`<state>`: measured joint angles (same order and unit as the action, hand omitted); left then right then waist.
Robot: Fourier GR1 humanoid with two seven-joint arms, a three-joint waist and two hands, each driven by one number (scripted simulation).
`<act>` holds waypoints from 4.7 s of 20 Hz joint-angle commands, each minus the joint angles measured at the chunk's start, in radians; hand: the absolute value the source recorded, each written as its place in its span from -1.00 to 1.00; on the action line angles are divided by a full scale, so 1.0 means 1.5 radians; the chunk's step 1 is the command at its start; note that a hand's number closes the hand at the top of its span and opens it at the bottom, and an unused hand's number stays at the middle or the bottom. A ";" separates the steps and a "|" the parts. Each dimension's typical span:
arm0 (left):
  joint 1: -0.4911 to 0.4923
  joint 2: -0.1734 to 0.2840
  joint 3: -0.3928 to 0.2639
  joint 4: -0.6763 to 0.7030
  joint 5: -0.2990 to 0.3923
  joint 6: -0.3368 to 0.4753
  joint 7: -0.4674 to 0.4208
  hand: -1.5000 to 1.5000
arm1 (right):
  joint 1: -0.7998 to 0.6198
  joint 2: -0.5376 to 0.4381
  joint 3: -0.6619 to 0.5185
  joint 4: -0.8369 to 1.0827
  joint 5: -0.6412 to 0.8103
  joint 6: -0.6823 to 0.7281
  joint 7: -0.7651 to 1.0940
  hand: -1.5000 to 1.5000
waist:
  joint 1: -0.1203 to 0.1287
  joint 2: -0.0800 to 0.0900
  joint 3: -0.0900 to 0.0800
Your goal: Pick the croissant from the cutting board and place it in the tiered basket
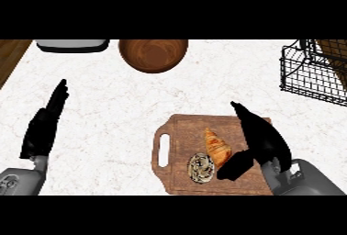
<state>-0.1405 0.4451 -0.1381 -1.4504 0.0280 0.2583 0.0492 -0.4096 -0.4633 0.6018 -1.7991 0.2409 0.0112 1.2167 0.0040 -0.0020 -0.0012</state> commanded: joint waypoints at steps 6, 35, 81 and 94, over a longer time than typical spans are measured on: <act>0.003 -0.025 0.012 0.051 -0.007 -0.013 -0.047 0.00 | -0.015 0.053 0.042 0.015 0.089 0.044 0.160 -1.00 | -0.004 0.000 -0.001; 0.014 -0.058 0.028 -0.012 -0.063 -0.023 -0.001 0.00 | 0.090 0.187 -0.017 0.133 0.215 0.089 0.047 -1.00 | -0.001 0.000 0.001; -0.008 -0.077 0.097 -0.019 -0.093 -0.086 0.028 0.00 | -0.333 0.144 -0.327 0.293 0.457 -0.114 -0.212 1.00 | -0.002 -0.002 0.001; -0.020 -0.084 0.122 0.011 -0.092 -0.111 0.009 0.00 | -0.404 0.003 -0.479 0.429 0.364 -0.017 -0.380 1.00 | 0.002 0.004 0.001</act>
<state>-0.1411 0.3194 0.0271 -1.4609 -0.1167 0.1026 0.0644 -0.9965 -0.4010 -0.0356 -1.2358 0.8521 -0.0202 0.7620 0.0060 0.0004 -0.0003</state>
